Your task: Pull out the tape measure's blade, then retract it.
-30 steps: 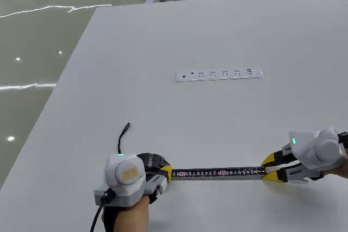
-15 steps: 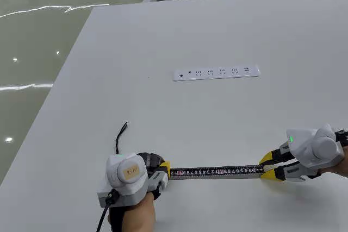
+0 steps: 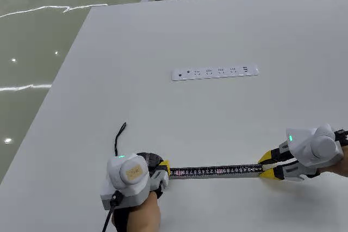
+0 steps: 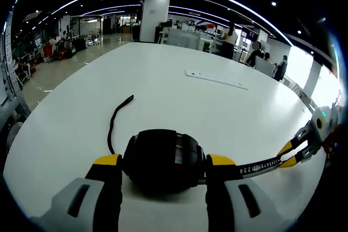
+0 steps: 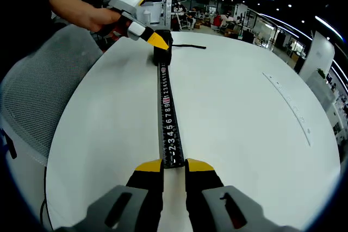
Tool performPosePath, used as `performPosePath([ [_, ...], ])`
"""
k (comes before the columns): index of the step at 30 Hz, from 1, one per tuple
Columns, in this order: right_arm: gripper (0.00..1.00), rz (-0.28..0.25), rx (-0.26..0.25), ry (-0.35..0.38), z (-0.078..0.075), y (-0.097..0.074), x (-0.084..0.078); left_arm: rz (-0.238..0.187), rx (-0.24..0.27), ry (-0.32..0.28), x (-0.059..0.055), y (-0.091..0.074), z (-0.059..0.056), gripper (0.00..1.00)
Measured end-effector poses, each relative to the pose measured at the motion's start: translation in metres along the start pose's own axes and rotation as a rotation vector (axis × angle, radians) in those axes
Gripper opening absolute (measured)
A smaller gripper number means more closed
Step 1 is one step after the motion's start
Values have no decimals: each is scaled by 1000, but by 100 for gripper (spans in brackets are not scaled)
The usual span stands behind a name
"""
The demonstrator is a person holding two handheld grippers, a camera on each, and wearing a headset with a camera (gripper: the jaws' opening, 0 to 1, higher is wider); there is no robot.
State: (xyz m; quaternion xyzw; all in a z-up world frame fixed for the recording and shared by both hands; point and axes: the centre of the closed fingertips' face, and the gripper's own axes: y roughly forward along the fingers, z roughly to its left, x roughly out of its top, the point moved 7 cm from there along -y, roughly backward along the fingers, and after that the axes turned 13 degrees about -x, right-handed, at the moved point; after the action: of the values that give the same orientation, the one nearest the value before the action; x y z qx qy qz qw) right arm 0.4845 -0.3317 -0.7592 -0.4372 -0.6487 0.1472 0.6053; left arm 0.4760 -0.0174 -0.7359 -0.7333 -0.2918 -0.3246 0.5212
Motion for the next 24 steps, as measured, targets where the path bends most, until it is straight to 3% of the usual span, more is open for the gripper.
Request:
performPosePath([
  [24,14,9,6,-28,-4,1,-1,11,18,-8,1,0,0,54],
])
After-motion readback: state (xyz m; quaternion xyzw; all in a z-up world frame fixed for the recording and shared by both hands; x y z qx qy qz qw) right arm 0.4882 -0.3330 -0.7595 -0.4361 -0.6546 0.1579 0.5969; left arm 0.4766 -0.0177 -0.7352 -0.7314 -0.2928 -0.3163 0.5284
